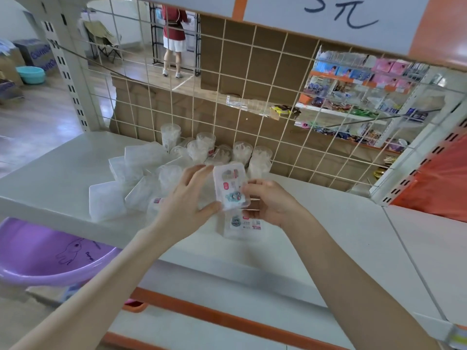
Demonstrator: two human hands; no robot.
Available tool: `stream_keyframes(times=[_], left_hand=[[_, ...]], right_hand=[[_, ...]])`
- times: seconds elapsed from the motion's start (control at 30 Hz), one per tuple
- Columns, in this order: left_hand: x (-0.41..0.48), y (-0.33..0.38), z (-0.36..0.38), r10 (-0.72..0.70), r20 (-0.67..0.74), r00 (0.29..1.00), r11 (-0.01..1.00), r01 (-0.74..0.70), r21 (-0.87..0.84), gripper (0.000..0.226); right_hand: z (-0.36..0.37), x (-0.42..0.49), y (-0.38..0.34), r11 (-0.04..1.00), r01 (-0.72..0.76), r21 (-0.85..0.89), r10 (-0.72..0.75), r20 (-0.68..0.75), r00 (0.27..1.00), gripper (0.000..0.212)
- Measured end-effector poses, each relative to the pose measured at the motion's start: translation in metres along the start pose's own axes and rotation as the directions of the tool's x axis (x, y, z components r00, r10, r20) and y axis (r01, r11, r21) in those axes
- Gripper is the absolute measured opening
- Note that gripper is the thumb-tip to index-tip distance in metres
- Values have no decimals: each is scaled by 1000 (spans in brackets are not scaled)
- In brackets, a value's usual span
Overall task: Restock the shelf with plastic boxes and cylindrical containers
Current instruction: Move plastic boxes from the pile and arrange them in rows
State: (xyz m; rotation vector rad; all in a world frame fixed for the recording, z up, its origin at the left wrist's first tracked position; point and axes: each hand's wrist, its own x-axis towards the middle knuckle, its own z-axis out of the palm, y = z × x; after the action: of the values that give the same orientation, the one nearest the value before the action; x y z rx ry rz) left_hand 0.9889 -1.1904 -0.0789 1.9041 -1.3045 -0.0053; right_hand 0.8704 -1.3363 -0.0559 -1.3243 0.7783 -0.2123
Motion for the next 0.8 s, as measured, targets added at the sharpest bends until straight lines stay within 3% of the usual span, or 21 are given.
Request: stream_keyframes(times=[0.07,0.17,0.33,0.47,0.53,0.6,0.67,0.8], left_hand=[[-3,8,12,-53,2,999,996,54,-64,71],[-6,19,28,-70,-2,998,992,70,-101,76],[-6,29,39,-100,-53,994,993,97,-67,75],[-5,23,39,-53,25,998,998,54,-38,69],[-6,18,39,-26,115,993,998,32,-51,66],[-8,16,40,6,217,976,998,9,-66,65],[-7,19,42,50,314,948,997,-30,-70,65],[-3,32,57,199,435,878,978,-147,-150,61]], right_hand=[[4,-4,7,973,-15,229,19,-15,1000,14],[15,-11,17,929,-9,370,19,-21,1000,18],[17,-21,27,886,-38,463,39,8,999,23],[-2,-29,32,884,100,456,-78,-66,995,20],[-19,-34,36,922,213,323,-185,-117,976,38],[-37,-43,40,954,299,-16,-299,-102,949,53],[-48,-53,45,897,307,-317,-339,-51,939,51],[-59,-74,60,732,328,-598,-410,-1,912,49]])
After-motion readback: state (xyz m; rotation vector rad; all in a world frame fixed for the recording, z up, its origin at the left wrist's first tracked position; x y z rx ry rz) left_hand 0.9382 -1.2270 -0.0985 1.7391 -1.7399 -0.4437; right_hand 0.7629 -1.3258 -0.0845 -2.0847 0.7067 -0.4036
